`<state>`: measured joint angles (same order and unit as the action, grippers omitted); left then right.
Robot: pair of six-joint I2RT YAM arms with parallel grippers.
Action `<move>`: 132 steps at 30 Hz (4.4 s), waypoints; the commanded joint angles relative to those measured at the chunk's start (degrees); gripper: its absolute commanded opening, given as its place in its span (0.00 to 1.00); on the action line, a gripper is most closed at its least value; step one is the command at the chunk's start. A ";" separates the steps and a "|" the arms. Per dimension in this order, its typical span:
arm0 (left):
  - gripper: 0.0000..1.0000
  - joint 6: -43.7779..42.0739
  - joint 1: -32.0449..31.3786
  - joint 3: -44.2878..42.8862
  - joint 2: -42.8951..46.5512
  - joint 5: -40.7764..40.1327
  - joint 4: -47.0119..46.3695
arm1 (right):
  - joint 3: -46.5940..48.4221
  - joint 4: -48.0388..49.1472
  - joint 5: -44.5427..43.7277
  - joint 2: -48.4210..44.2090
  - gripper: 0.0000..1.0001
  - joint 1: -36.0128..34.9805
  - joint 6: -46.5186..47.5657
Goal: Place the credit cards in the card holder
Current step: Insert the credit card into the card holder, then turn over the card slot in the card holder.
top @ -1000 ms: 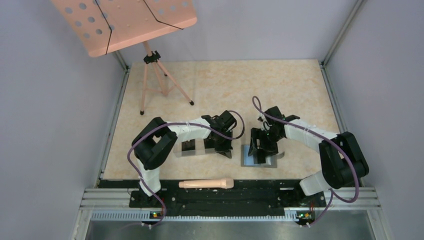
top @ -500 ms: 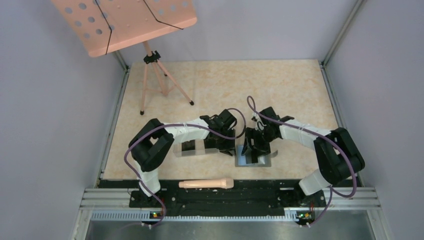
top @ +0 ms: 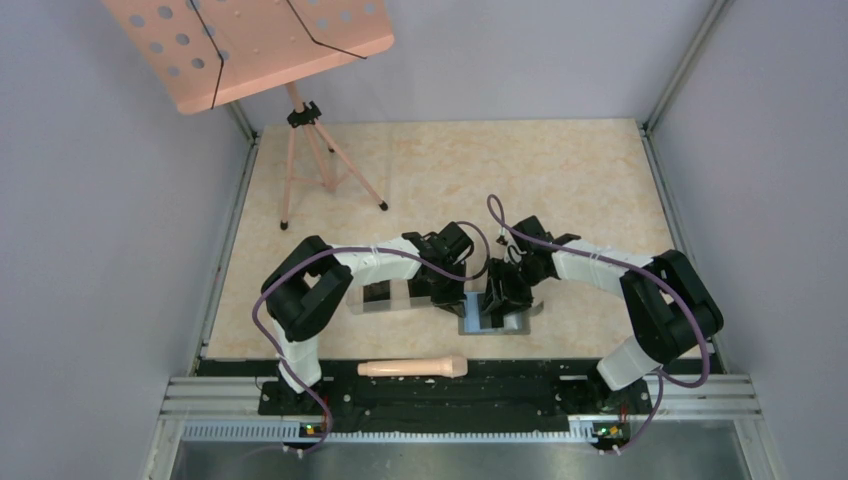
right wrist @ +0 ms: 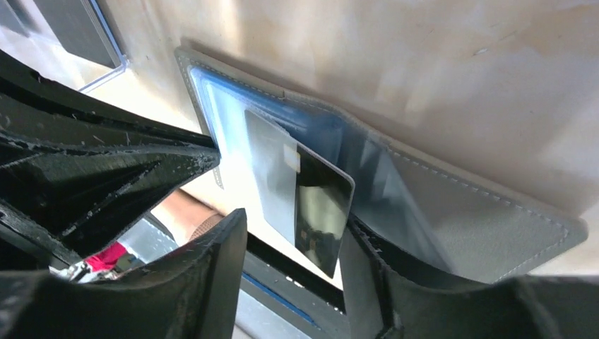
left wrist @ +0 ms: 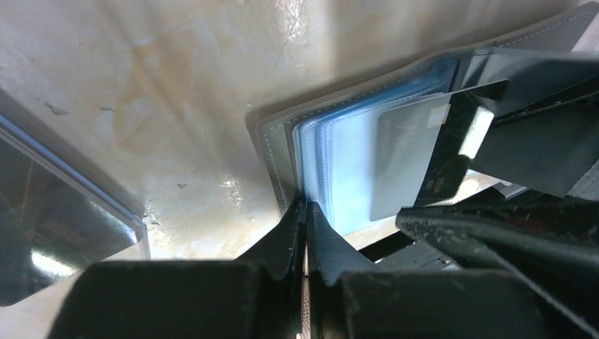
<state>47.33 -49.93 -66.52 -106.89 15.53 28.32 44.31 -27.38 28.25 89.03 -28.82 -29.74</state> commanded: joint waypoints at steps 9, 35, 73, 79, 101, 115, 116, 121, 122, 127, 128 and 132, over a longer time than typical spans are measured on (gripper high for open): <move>0.00 -0.31 -0.25 0.41 -1.97 -1.73 2.20 | 5.01 -9.96 -8.59 -3.29 0.64 -1.72 4.73; 0.06 0.32 -0.78 2.96 2.89 -3.07 0.71 | 3.81 -2.05 -1.09 1.36 0.37 -1.77 2.19; 0.32 1.58 -1.04 2.92 11.03 -0.97 -3.16 | 8.29 -8.36 -4.74 -2.52 0.42 -3.53 3.35; 0.34 2.98 -0.74 3.57 8.57 2.79 -7.43 | 5.35 -5.65 -3.64 -1.71 0.29 -3.53 3.17; 0.37 1.22 0.10 0.70 -0.10 6.98 -9.18 | -2.38 -0.84 -5.79 -0.17 0.05 -3.53 3.02; 0.38 -2.33 -1.42 -4.79 1.22 0.56 0.51 | -0.75 -0.70 -4.70 0.91 0.04 -3.53 3.04; 0.40 -2.59 -1.60 -5.37 1.06 -0.51 1.80 | -0.73 -0.72 -4.67 0.96 0.04 -3.53 3.09; 0.44 -3.34 -2.00 -6.93 0.56 -4.33 5.92 | -0.94 -0.73 -4.66 0.97 0.04 -3.53 3.03; 0.44 -3.38 -1.99 -6.87 0.77 -4.70 5.98 | -1.02 -0.75 -4.69 1.01 0.04 -3.53 3.04; 0.39 -3.85 -2.27 -6.06 2.37 -4.39 3.65 | -1.25 -0.44 -4.59 1.10 0.00 -3.53 2.93; 0.39 -3.88 -2.27 -5.81 2.60 -3.72 2.83 | -1.25 -0.47 -4.61 1.22 0.00 -3.53 3.01; 0.35 -3.53 -2.52 -5.53 2.01 -1.57 0.56 | -1.08 -0.43 -4.61 1.51 0.00 -3.53 3.02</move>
<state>44.45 -51.92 -71.68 -106.41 12.53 32.05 42.78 -29.17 24.97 89.08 -31.40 -27.09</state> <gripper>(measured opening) 0.361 0.003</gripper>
